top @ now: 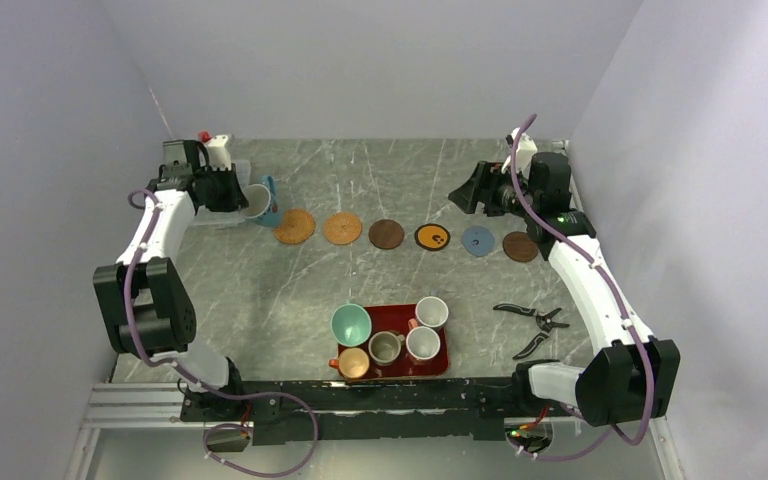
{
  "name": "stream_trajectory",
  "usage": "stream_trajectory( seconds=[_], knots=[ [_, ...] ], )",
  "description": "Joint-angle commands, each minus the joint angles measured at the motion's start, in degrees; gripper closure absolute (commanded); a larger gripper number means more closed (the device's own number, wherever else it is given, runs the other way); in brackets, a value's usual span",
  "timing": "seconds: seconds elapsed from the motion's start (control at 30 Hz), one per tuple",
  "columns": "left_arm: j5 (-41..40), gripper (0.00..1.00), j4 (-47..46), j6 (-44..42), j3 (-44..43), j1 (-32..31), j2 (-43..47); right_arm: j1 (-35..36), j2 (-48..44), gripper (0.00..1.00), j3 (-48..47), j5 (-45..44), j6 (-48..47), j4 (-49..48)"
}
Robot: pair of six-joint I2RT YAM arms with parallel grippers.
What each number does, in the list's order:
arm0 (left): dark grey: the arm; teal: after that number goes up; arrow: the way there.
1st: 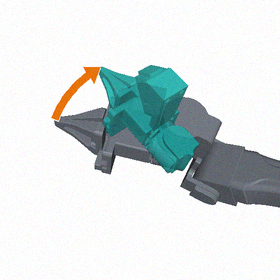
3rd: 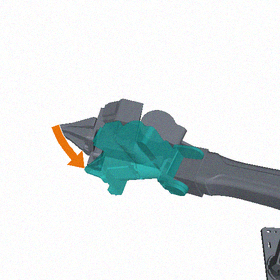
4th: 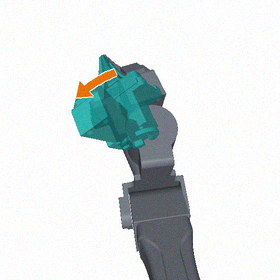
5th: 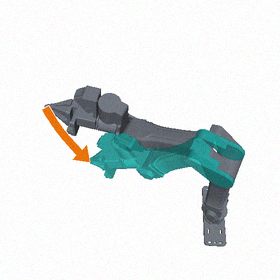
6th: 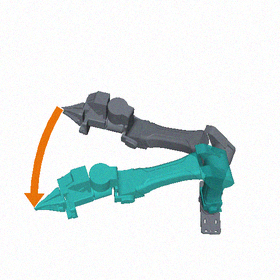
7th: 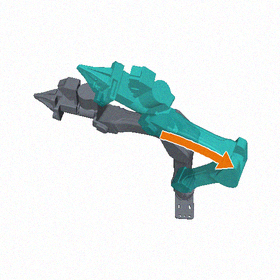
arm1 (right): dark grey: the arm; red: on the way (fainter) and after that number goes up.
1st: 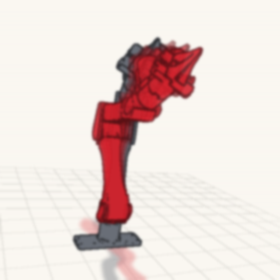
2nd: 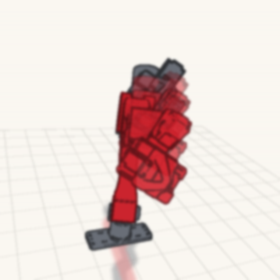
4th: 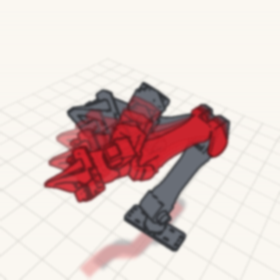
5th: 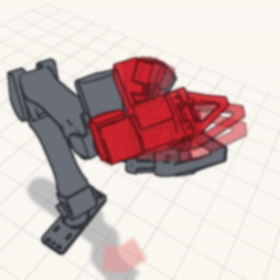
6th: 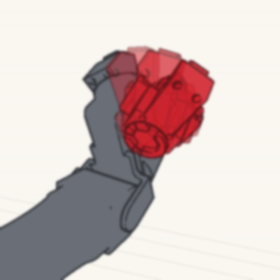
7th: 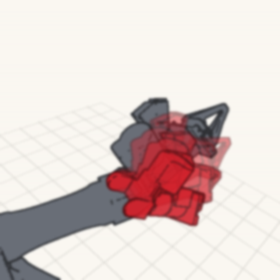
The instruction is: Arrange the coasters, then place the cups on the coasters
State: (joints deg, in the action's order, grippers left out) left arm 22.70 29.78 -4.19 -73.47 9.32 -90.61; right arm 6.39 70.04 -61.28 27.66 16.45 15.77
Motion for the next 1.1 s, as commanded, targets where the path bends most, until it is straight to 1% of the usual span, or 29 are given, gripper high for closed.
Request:
stream_trajectory(
  seconds=[0.0,0.1,0.43,0.63,0.7,0.87,1.07],
  knots=[
    [5.33,0.97,-4.92,0.29,-3.67,-0.01,-1.38,-0.24,-1.51,0.23,0.52,1.21,-0.66,-3.22],
    [4.94,0.97,-5.16,0.59,-4.01,-0.95,-2.68,-0.24,-1.39,0.23,0.66,1.48,-0.87,-3.48],
    [-5.39,0.97,-3.1,1.73,-8.3,-7.06,-7.11,-0.23,-1.65,0.23,2.43,2.61,-1.1,-5.12],
    [-9.24,0.97,-2.75,3.83,-9.05,-9.05,-9.03,-0.24,-2.81,0.23,4.83,1.87,-1.62,-6.44],
    [-9.8,0.97,-1.94,3.84,-9.39,-10.49,-9.42,-0.24,-3.42,0.22,5.68,1.59,-1.68,-7.5],
    [-9.68,0.97,-2.86,7.36,-8.22,-10.64,-10.12,-0.24,-4.09,0.22,6.62,2.09,-1.66,-8.42],
    [-8.91,0.97,-1.63,8.93,-10.43,-10.62,-12.63,-0.17,-5.34,0.21,7.47,1.16,-2.7,-7.28]
  ],
)
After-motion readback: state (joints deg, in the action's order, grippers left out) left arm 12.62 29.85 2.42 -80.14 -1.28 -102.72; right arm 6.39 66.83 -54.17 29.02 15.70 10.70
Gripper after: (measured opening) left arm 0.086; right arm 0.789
